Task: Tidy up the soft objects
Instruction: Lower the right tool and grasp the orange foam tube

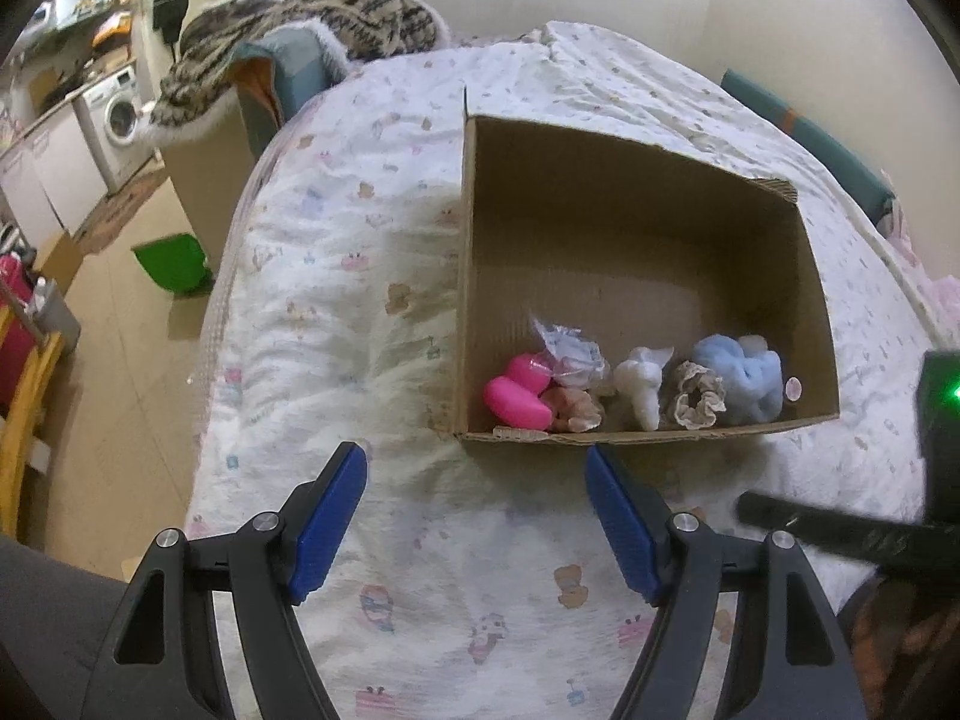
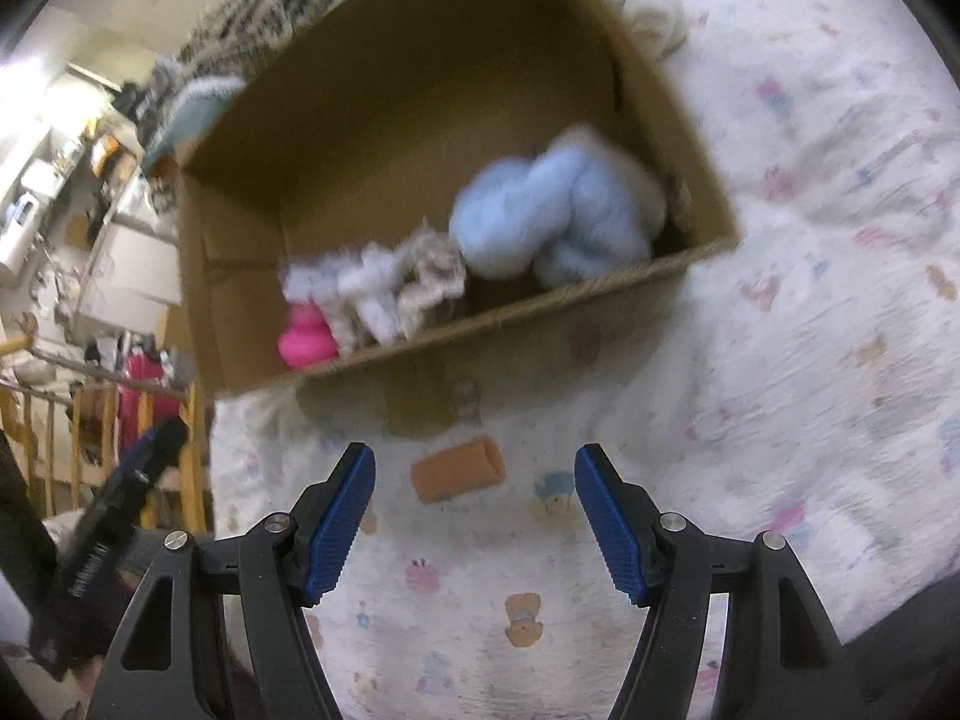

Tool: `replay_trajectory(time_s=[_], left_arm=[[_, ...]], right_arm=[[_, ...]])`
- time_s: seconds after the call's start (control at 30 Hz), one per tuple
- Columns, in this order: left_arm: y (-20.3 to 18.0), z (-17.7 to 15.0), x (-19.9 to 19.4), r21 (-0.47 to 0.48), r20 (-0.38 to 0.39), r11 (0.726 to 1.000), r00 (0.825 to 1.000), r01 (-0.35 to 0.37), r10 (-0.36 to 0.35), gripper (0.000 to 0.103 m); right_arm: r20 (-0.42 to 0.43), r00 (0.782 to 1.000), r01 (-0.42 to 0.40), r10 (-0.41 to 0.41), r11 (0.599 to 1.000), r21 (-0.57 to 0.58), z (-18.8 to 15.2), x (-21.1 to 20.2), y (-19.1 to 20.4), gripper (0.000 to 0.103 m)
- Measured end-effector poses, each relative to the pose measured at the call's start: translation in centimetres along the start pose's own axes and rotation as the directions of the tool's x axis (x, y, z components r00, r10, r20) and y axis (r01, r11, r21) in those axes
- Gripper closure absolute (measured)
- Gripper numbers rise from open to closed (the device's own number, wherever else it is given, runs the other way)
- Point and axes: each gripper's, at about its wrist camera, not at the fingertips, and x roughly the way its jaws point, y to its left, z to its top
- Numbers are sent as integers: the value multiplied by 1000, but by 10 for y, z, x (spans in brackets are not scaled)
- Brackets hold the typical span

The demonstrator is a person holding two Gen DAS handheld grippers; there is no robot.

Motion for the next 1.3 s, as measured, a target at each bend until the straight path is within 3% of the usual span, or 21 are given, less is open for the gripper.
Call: replay_trajectory(time_s=[0.23, 0.3, 0.37, 0.4, 0.47, 0.6, 0.87, 1.1, 1.17, 1.23, 1.3], left_arm=[[-1, -3, 12, -12, -40, 1000, 999, 1, -1, 30], [-1, -3, 14, -13, -46, 1000, 999, 5, -5, 30], [-3, -4, 15, -3, -49, 1000, 999, -3, 3, 30], [-4, -4, 16, 2, -52, 1000, 999, -4, 4, 30], [-7, -6, 21, 9, -69, 1000, 998, 2, -1, 30], [-17, -11, 30, 34, -88, 999, 996, 23, -20, 30], [-58, -24, 54, 120, -110, 983, 986, 137, -124, 32], [-88, -31, 88, 183, -130, 964, 977, 194, -172, 60], [-91, -31, 97, 181, -140, 964, 976, 193, -169, 61], [-90, -31, 107, 168, -158, 968, 974, 186, -160, 79], [-90, -32, 114, 156, -189, 965, 965, 212, -181, 87]], right_arm=[[-94, 989, 93, -110, 981, -170, 0, 49, 29, 30], [-97, 984, 128, -151, 968, -215, -2, 55, 36, 44], [-113, 979, 133, -167, 956, -261, -6, 60, 41, 67], [-125, 979, 120, -158, 956, -267, -8, 62, 42, 68], [-142, 979, 103, -147, 954, -282, -12, 63, 45, 93], [-129, 986, 67, -108, 955, -290, -18, 52, 51, 93], [-62, 997, 45, -54, 989, -141, -18, 7, 17, 93], [-22, 999, 45, -46, 999, -19, -21, -10, -19, 93], [-21, 999, 43, -43, 999, -8, -20, -9, -21, 93], [-17, 999, 32, -32, 999, 2, -18, -10, -21, 93], [-7, 1000, 23, -23, 1000, 4, -20, -16, -23, 93]])
